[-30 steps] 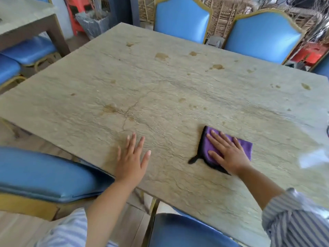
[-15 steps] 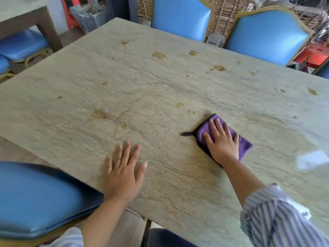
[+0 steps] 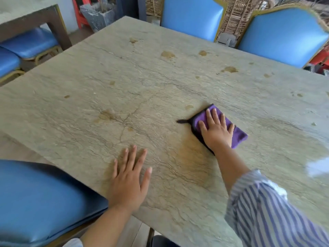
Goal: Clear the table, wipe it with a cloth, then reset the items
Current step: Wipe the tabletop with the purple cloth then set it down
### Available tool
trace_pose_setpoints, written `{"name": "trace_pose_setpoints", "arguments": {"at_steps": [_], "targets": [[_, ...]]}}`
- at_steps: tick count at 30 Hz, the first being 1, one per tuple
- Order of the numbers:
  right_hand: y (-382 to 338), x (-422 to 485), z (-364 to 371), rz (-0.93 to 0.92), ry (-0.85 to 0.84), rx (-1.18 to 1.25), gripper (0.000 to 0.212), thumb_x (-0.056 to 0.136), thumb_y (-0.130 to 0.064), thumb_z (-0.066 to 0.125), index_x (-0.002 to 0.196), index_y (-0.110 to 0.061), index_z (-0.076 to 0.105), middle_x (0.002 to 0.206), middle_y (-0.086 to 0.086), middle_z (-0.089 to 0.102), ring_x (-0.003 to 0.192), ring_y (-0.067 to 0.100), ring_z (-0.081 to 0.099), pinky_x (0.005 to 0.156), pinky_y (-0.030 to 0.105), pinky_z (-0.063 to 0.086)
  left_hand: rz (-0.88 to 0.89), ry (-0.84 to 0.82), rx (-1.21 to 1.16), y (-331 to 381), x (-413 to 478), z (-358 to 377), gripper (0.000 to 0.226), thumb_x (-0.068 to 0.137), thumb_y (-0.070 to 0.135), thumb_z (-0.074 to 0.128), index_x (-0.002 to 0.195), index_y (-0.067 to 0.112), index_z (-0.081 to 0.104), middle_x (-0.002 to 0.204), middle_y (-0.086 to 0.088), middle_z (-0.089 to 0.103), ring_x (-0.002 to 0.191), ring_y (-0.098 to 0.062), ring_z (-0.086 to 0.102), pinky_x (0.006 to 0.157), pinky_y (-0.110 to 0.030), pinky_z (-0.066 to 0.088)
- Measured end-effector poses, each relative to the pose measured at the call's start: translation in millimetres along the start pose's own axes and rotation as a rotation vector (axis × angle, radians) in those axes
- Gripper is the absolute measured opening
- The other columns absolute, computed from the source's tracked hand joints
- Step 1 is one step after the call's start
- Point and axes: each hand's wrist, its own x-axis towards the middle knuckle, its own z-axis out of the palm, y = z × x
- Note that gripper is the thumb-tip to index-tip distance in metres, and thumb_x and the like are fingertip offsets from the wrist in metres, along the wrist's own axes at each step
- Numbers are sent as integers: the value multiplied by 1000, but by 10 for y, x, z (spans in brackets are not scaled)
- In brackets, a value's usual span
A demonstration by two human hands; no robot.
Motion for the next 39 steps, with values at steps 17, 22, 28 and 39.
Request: {"name": "trace_pose_setpoints", "arguments": {"at_steps": [17, 22, 28, 39], "targets": [[-546, 278, 120, -135, -10, -48, 59, 95, -54, 20, 148, -35, 6, 158, -12, 0, 146, 20, -4, 115, 56, -2, -2, 52, -55, -29, -9, 42, 76, 83, 67, -17, 149, 31, -1, 157, 10, -9, 145, -9, -15, 116, -33, -14], [-875, -171, 241, -427, -76, -37, 57, 95, -52, 23, 148, -38, 7, 157, -15, 2, 146, 17, -4, 116, 53, -6, -27, 55, -140, -29, -4, 11, 85, 75, 71, -22, 146, 26, -8, 154, 12, -10, 142, -2, -17, 117, -28, -15], [-321, -1076, 147, -609, -168, -100, 60, 89, -61, 14, 145, -45, -2, 154, -23, -8, 145, 13, -10, 116, 46, -9, -88, 54, -191, 8, -20, -17, 84, 79, 60, -10, 149, 15, 2, 159, 1, 2, 139, -1, -11, 116, -23, -9], [354, -2051, 26, -737, -278, -308, 57, 84, -67, 0, 139, -54, -12, 151, -25, -15, 142, 17, -16, 108, 38, -22, -48, -244, 36, 136, -677, -69, 92, 61, 66, -37, 136, 14, -30, 149, -7, -33, 135, -18, -32, 108, -29, -23]]}}
